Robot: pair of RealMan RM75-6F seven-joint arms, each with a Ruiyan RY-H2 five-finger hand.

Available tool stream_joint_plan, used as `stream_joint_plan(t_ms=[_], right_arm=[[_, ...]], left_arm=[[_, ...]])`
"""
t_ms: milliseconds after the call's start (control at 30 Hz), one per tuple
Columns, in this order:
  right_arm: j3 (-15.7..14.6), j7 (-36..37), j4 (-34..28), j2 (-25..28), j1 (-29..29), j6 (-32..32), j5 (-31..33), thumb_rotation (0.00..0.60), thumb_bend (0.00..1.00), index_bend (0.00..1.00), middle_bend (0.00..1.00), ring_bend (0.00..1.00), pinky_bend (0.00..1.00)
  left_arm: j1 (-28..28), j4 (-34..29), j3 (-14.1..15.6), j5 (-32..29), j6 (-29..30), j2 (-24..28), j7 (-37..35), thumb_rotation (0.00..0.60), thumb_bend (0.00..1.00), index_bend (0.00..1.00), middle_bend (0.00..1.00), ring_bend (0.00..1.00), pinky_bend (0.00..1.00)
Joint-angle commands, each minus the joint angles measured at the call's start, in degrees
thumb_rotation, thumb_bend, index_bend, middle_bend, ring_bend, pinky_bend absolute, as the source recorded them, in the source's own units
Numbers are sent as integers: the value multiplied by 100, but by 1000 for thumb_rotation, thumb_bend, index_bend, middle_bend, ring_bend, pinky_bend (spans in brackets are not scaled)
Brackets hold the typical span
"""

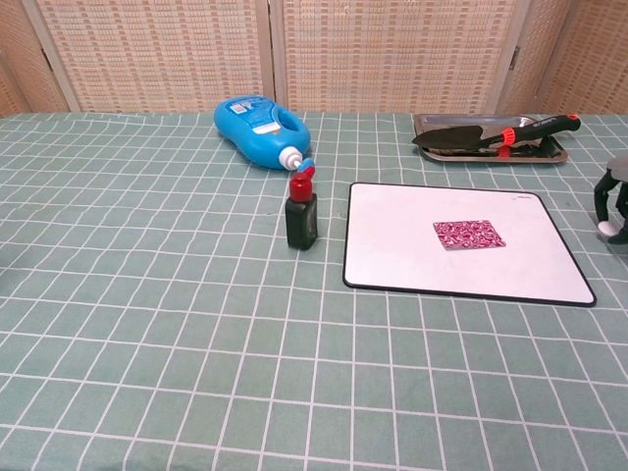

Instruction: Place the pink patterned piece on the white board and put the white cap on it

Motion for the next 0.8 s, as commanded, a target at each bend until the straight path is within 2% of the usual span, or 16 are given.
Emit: stream_joint_plan(t_ms=[33,167,333,533,800], right_arm=[[192,589,-979,336,-79,460,-1042,600,243,537,761,729,663],[238,547,-1614,423,30,677,-1321,600,244,540,761,729,663],[247,158,-2059,281,304,880,-1186,600,245,544,761,729,664],[200,-123,-2039,88,485,949,-890,600,248,545,761,729,664],[85,-404,-1588,-188,704,844,-366,600,248,545,761,730,664]], left_arm=[[15,-37,-8,3,47,40,-29,600,183,0,0,0,0],[36,-73,-1,18,100,97,-78,600,183,0,0,0,0],[73,-90,-3,32,189,161,-181,600,183,0,0,0,0],[90,-89,2,40,223,199,-260,600,183,0,0,0,0],[85,-83,1,38,213,225,-349,600,183,0,0,0,0]])
